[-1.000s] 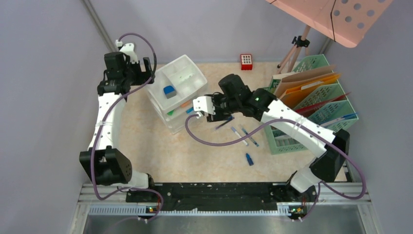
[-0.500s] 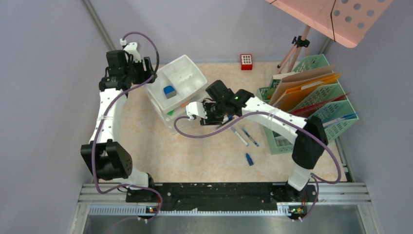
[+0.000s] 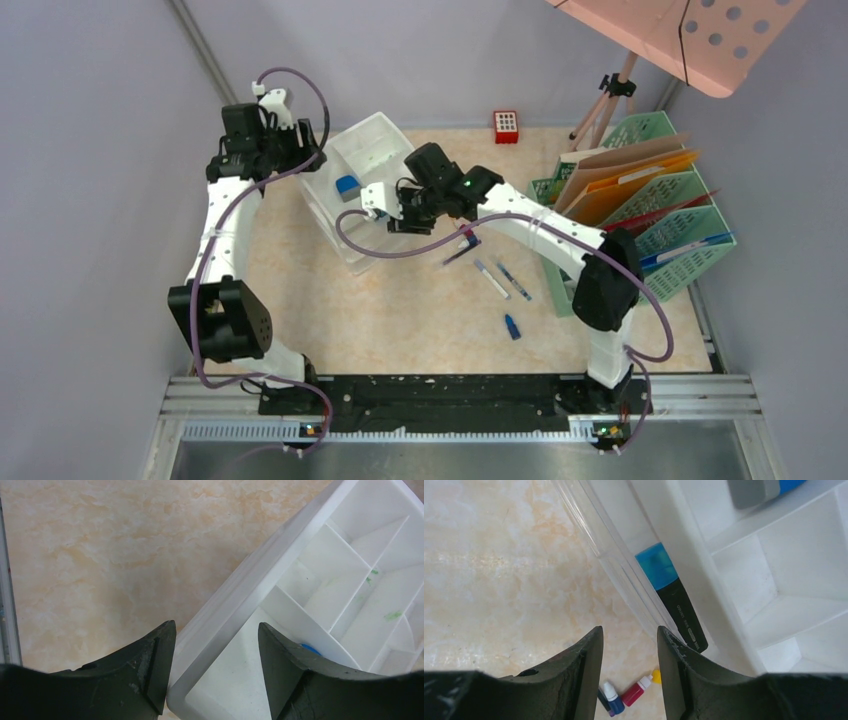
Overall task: Organize the desk
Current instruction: Close the drawer in the storage box.
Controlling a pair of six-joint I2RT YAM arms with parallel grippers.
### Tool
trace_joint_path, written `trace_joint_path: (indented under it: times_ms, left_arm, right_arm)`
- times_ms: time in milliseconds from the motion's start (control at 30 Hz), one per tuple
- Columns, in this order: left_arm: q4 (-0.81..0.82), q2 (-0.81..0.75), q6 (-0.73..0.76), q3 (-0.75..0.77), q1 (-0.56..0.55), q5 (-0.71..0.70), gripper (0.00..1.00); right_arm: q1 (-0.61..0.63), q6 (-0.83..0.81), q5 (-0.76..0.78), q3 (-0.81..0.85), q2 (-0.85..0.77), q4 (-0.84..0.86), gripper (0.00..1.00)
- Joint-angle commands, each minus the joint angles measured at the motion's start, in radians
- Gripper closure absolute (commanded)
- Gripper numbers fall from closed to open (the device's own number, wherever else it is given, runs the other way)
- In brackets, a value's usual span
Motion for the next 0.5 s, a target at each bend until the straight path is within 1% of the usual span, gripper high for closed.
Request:
trace_joint_path:
  times_ms: [0, 200, 367, 467]
  left_arm:
    - [0.022, 0.002, 0.006, 0.049, 0.002, 0.036, 0.34]
    - [0.015, 0.004, 0.006, 0.055, 0.002, 0.039, 0.34]
    - [0.001, 0.006, 0.008, 0.065, 0.002, 0.040, 0.34]
    - [-0.006, 0.006, 0.009, 0.069, 0.002, 0.033, 0.32]
  right_arm:
    - [-0.008, 0.039, -0.014, 0.060, 0.042, 0.071, 0.56]
    - [-0.009, 0.087, -0.005, 0.065, 0.078, 0.138, 0.56]
    - [-0.009, 0.145, 0.002, 0.043, 0.064, 0.229, 0.56]
    - [-0.009, 0.170, 0.013, 0.027, 0.048, 0.268, 0.56]
